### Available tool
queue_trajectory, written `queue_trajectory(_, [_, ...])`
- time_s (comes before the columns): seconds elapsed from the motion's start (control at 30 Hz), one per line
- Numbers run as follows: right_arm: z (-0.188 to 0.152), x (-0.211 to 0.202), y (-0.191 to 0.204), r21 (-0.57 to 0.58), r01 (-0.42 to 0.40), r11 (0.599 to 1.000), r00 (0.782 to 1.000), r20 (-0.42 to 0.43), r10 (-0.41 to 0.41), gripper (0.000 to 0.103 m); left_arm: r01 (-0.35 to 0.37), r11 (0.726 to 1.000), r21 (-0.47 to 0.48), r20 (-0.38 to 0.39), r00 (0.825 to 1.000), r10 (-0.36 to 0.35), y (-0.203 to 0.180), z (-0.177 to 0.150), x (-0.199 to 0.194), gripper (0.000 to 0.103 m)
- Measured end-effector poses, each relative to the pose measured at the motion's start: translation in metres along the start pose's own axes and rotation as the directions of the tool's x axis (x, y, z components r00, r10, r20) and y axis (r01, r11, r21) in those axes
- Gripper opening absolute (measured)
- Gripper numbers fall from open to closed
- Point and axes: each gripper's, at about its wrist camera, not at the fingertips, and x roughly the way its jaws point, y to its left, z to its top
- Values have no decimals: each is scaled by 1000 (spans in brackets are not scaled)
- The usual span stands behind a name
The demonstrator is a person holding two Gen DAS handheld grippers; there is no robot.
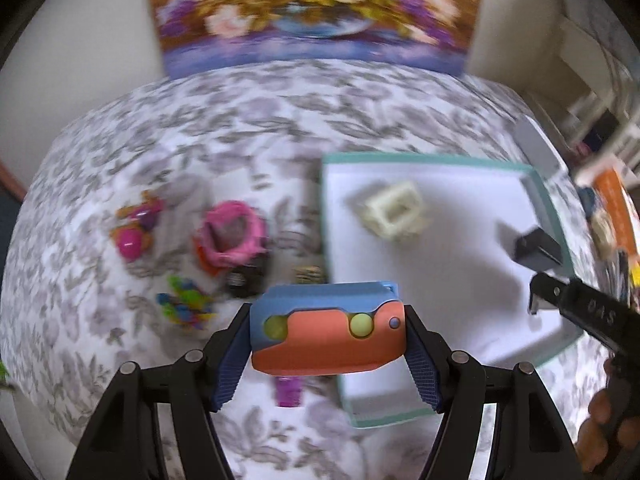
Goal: Organize rigid objects
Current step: 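Carry the orange-blue toy and white band over the tray with both tools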
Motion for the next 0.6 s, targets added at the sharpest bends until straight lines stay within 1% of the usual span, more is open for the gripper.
queue_trajectory(0.13, [3,1,-14,24,21,999,1000,-2,-21,62,17,999,52,-1,1000,-17,-24,-3,5,73])
queue_trajectory(0.23, [3,3,-15,24,36,999,999,-7,-36,62,25,995,97,-12,1000,-24,-41,-8,13,73])
queue_trajectory(0.47, [1,10,-13,1,61,998,998,-24,-61,62,5,985,172,-40,999,1,-63,-18,30,73])
queue_trajectory(0.6, [0,16,-13,-8,65,998,997,-44,-66,63,0,982,191,-53,999,10,-68,-21,37,73])
